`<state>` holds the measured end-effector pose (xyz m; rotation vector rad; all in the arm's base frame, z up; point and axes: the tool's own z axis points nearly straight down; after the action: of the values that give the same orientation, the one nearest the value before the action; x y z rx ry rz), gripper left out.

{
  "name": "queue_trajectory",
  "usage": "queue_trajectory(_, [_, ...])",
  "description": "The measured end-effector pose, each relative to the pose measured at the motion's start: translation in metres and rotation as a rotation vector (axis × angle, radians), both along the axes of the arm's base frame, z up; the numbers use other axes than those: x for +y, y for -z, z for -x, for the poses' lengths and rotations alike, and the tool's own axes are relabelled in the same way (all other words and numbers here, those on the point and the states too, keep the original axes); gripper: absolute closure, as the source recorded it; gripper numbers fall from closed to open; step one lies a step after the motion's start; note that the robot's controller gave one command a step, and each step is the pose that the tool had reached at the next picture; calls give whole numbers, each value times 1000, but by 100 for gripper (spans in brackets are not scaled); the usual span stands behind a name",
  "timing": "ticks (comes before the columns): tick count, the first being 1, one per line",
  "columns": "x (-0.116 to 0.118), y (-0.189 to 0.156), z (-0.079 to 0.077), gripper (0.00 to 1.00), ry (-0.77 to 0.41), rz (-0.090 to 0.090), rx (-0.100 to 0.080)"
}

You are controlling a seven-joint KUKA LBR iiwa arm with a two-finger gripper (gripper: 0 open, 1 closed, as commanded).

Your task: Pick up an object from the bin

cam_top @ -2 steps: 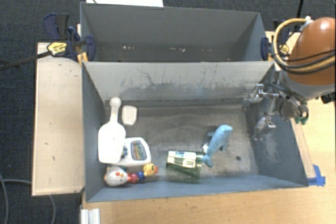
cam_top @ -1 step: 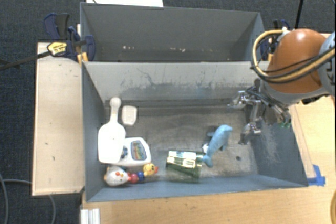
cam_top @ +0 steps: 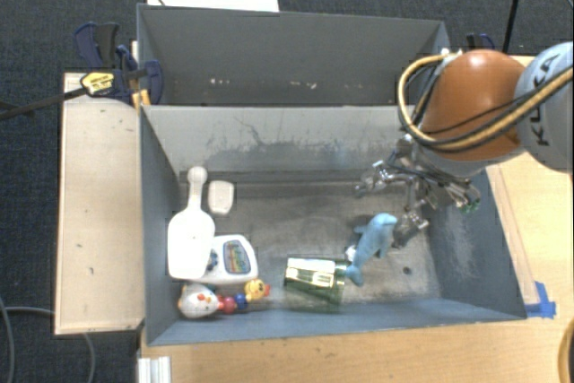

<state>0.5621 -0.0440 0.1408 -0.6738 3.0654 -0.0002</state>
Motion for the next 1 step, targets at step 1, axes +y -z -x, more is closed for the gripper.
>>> queue_trajectory(1, [13,3,0,0,93,-1,1])
